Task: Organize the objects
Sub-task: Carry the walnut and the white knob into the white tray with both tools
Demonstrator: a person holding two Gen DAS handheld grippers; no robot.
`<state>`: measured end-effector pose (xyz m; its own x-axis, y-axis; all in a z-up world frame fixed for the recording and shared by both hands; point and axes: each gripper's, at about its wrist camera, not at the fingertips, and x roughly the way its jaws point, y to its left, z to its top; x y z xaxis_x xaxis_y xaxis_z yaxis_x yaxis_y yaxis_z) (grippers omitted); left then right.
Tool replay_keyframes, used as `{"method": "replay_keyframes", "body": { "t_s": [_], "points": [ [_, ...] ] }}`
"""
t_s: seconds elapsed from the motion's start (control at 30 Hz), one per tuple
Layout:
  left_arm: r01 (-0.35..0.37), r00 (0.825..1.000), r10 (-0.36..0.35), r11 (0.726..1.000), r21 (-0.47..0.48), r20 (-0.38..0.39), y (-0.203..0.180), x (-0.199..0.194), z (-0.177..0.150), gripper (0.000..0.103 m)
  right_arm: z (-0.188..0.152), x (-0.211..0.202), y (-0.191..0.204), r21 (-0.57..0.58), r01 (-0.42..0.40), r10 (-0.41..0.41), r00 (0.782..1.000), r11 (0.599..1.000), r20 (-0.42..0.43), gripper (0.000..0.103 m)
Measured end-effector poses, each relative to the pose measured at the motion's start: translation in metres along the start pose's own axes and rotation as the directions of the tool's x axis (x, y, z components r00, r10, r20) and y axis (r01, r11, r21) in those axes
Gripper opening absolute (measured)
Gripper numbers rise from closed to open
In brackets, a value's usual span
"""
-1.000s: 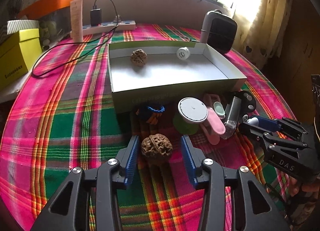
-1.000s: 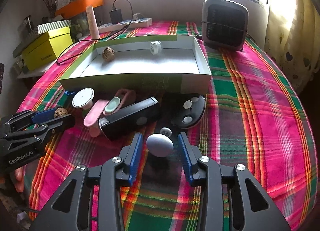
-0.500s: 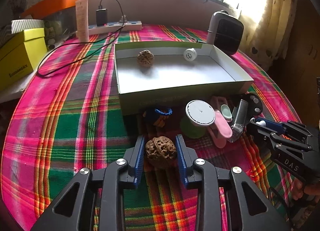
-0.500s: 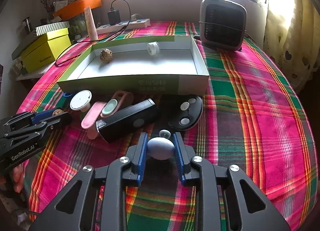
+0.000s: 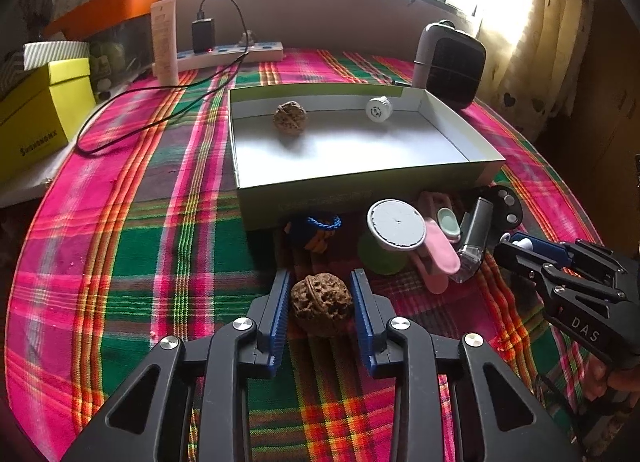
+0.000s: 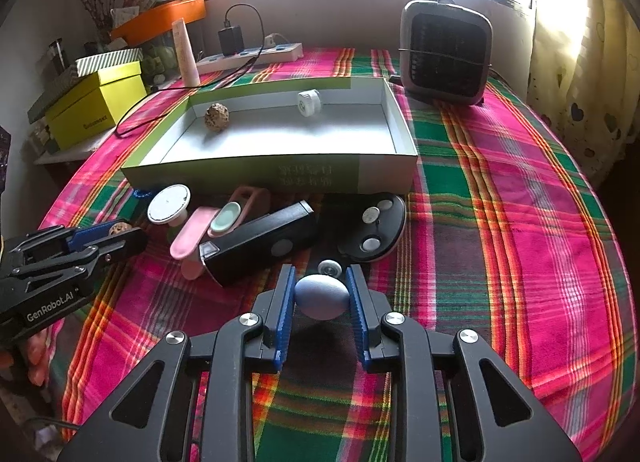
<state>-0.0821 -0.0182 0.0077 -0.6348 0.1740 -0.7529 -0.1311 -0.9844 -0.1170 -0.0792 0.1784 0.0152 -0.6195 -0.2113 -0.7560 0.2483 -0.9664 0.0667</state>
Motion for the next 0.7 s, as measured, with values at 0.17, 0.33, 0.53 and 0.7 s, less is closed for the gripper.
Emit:
{"method": "replay_keyframes", "body": {
  "t_s": [0.17,0.33,0.53,0.7],
  "points": [
    [0.001,1.0,-0.001,1.0,0.004,0.013,-0.003,-0.006,0.002,0.028,0.003,-0.006,0.001,-0.002,-0.008,0.008,1.0,1.0,0.019,0.027],
    [0.0,1.0,0.0,1.0,0.006,0.026,-0.005,-0.013,0.004,0.028,0.006,-0.011,0.002,-0.006,-0.013,0.014,0.999,1.0,0.035,0.027],
    [0.001,0.999,-0.002,1.0,0.01,0.044,-0.007,-0.019,0.01,0.028,0.013,-0.018,0.005,-0.012,-0.023,0.024,0.998,1.0,0.06,0.027],
    [0.004,0.998,-0.005,1.0,0.013,0.061,-0.009,-0.024,0.017,0.028,0.021,-0.023,0.007,-0.016,-0.032,0.034,0.997,0.999,0.076,0.027]
  ]
}}
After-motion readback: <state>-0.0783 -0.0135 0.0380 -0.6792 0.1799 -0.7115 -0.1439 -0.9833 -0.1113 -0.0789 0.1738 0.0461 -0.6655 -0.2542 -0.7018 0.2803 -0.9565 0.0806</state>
